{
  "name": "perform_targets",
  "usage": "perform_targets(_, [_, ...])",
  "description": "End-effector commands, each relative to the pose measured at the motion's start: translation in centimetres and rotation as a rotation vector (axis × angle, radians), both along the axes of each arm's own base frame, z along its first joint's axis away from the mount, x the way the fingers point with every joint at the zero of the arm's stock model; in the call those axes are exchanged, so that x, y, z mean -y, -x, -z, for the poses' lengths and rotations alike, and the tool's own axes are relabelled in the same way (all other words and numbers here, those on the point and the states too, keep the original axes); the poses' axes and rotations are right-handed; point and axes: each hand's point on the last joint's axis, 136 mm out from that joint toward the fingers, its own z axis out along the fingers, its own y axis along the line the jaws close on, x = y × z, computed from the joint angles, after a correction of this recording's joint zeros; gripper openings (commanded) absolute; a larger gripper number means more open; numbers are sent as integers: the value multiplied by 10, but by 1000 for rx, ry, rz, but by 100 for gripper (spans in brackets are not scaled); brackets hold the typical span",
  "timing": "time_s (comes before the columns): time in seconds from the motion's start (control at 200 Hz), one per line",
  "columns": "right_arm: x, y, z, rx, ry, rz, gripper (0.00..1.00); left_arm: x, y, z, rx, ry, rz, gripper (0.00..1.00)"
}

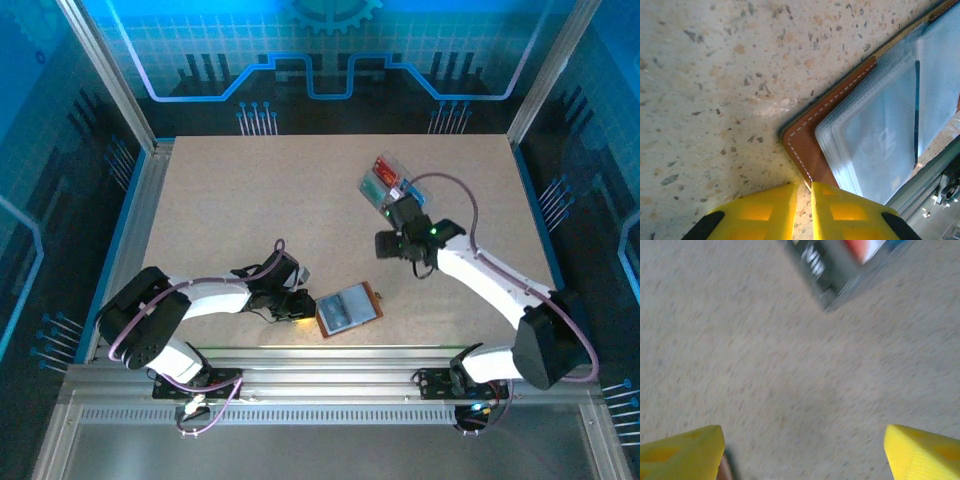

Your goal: Put the credit cards into the card holder

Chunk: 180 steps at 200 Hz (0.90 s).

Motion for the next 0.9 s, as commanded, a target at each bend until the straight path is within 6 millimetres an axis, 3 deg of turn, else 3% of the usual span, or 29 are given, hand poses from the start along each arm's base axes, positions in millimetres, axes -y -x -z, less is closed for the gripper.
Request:
perform_targets(0.0, [28,-36,-14,27,87,57,79,6,-1,0,31,-9,22,19])
perform_targets(0.1, [44,-71,-16,13,164,93,67,8,-3,-2,32,1,22,19])
perform_targets(0.23, [46,-109,-13,-10,228,81,51,7,-6,-5,34,9,19,19])
perform_targets(0.385, [50,-140,-14,-12,296,69,49,2,-8,-8,38,12,12,19])
perform_targets(0.625, [62,-157,6,-73,395,65,48,-4,-9,-10,38,13,2,19])
perform_targets(0.895, [66,-158,25,-111,414,68,37,-5,-8,-8,32,13,-2,19])
